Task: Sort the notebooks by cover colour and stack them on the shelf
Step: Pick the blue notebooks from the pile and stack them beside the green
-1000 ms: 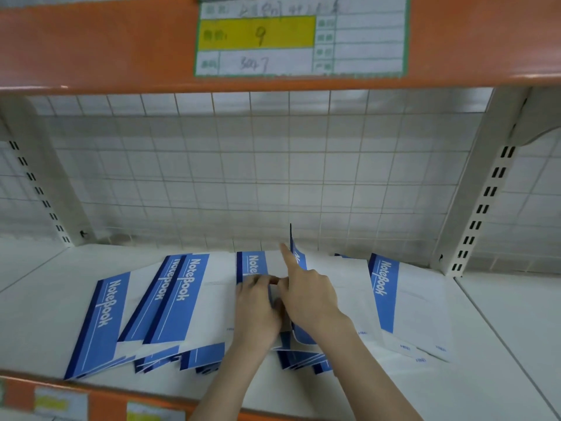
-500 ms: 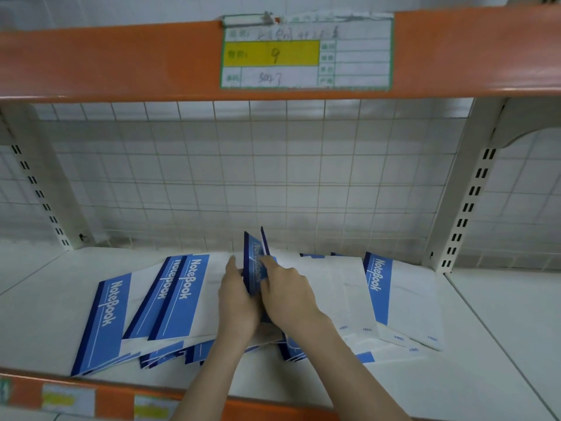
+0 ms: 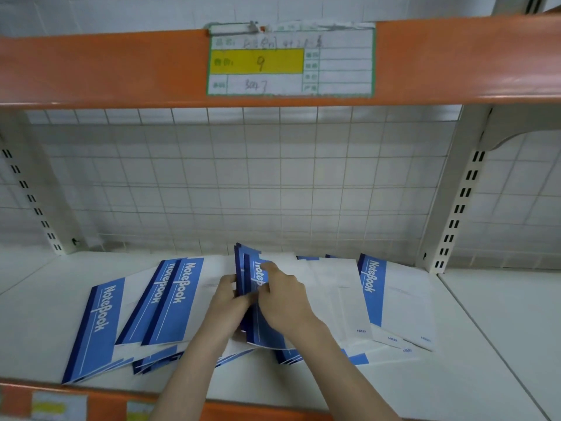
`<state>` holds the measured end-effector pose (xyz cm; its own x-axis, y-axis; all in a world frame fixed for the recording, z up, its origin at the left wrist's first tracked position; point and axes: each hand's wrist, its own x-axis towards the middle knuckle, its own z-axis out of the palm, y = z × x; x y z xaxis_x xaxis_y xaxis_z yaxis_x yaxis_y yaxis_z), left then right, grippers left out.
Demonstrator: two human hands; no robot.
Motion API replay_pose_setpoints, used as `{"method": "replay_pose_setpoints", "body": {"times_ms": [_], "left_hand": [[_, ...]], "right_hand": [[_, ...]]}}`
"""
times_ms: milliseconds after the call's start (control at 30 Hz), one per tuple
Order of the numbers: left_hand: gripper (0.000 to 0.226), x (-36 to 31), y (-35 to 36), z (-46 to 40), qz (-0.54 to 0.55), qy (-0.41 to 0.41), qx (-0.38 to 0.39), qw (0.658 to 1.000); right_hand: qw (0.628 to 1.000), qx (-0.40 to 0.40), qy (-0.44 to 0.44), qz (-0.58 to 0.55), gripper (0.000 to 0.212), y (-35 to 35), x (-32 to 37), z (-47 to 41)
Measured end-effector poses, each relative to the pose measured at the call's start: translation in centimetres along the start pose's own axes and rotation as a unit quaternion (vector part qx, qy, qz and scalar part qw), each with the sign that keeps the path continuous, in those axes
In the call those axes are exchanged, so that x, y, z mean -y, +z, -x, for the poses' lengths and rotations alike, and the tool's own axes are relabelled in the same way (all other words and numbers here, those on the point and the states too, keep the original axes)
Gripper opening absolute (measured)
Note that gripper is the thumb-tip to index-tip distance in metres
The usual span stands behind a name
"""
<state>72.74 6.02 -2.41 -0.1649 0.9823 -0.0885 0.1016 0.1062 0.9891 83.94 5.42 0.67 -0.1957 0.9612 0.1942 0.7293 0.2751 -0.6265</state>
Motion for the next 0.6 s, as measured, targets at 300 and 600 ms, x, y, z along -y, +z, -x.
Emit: {"method": "replay_pose_setpoints", "body": {"times_ms": [300,600], "left_hand": [[0.028,0.1,-0.6,0.4,0.143,0.015,-0.018,0.989],[0.029,-3.1,0.8,0.3,0.019,0.244,0.057,0.968]], "right_hand": [[0.992,-0.053,0.095,-0.059,0.054,-2.9,-4.6,0.3],[0.907,-0.153,0.020,-0.392,0.019,-5.5,-5.5,0.4]]}}
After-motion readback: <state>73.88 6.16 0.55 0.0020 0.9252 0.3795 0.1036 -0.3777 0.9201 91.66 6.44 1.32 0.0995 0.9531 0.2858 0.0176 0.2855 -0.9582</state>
